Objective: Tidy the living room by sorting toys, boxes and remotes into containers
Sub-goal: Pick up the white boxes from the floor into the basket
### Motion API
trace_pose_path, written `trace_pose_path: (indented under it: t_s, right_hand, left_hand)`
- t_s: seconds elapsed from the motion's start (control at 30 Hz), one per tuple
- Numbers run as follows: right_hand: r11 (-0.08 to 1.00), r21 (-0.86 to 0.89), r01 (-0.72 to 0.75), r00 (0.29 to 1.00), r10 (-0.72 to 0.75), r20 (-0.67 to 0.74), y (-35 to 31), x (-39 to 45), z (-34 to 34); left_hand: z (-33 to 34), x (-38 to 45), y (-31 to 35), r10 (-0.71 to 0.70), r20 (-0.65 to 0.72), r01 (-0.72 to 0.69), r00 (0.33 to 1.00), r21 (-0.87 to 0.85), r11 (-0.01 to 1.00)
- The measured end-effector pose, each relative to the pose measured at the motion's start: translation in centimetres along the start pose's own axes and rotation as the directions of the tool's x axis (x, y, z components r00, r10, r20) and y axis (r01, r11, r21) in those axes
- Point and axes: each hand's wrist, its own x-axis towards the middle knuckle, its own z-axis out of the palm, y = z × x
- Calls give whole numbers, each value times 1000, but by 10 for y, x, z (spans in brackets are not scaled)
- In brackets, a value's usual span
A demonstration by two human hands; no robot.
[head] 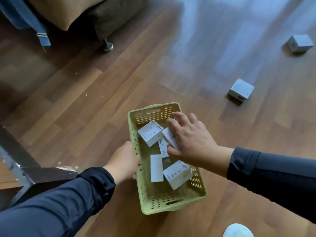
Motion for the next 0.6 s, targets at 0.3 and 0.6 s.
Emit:
trace_pose_path:
  t_s: [0.3, 0.6]
  right_hand:
    - [996, 82, -27, 999, 29, -32, 15, -2, 0]
    - [935, 237, -264, 953, 290, -83, 89, -19, 20]
  left_hand:
    - [13, -4, 14, -46, -25, 43, 999, -133, 990]
    - [28, 0, 64, 0, 10, 2, 1000, -177, 984]
